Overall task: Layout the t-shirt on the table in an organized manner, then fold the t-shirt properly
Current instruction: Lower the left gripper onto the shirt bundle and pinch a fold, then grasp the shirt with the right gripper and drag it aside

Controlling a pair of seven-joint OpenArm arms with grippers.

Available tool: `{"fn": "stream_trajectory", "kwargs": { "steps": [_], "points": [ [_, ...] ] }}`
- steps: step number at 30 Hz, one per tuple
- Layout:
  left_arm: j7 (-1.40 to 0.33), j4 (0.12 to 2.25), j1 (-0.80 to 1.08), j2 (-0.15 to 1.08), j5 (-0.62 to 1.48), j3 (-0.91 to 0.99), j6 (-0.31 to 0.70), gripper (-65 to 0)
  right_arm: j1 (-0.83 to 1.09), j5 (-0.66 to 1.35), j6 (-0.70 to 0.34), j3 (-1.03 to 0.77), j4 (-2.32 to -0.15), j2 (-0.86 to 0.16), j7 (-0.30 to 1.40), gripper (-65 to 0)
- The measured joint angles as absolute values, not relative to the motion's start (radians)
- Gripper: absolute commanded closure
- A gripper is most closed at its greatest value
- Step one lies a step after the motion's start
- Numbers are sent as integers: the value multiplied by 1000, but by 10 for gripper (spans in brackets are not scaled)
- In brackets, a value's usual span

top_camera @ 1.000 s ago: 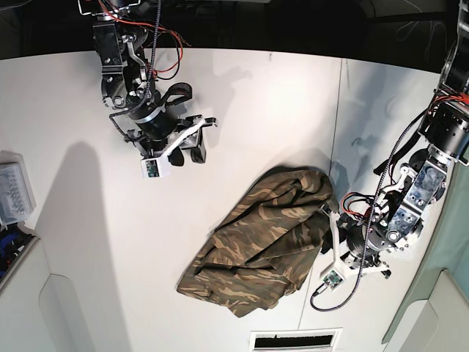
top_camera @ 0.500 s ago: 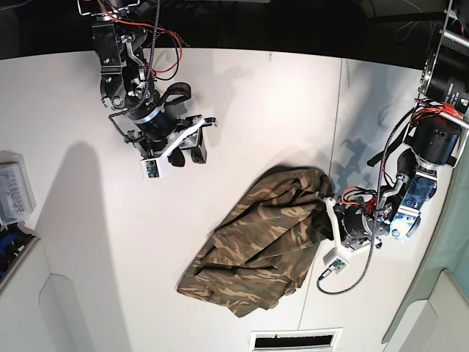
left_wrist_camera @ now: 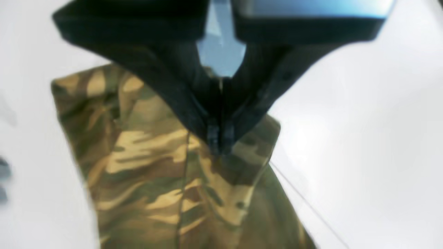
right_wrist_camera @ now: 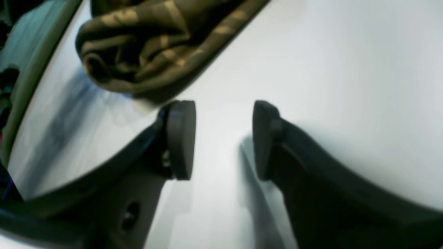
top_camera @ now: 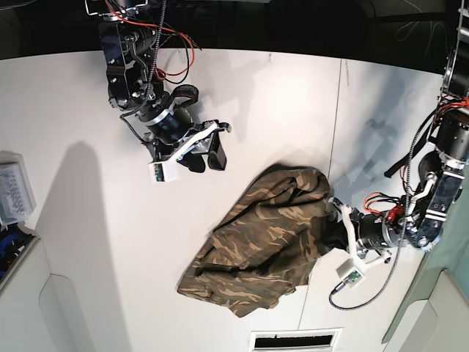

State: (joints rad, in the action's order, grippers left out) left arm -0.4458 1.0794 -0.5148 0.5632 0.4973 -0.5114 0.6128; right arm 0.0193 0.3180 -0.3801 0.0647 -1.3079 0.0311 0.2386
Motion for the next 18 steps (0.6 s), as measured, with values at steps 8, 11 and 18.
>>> {"fn": "stream_trajectory", "kwargs": {
  "steps": [8,11,18],
  "points": [
    [-484,1471,-350,715,548,-515,515,0,-60,243,-348,67,-1308,87,222,-265],
    [-502,1612,-289,765,552,-492,515,0,-110,202,-294,64,-1287,88,221,-265],
    [-550,1858,-121,829,560,-400,488,0,-247,183,-276,64,-1021,97,130,-382]
  ]
}}
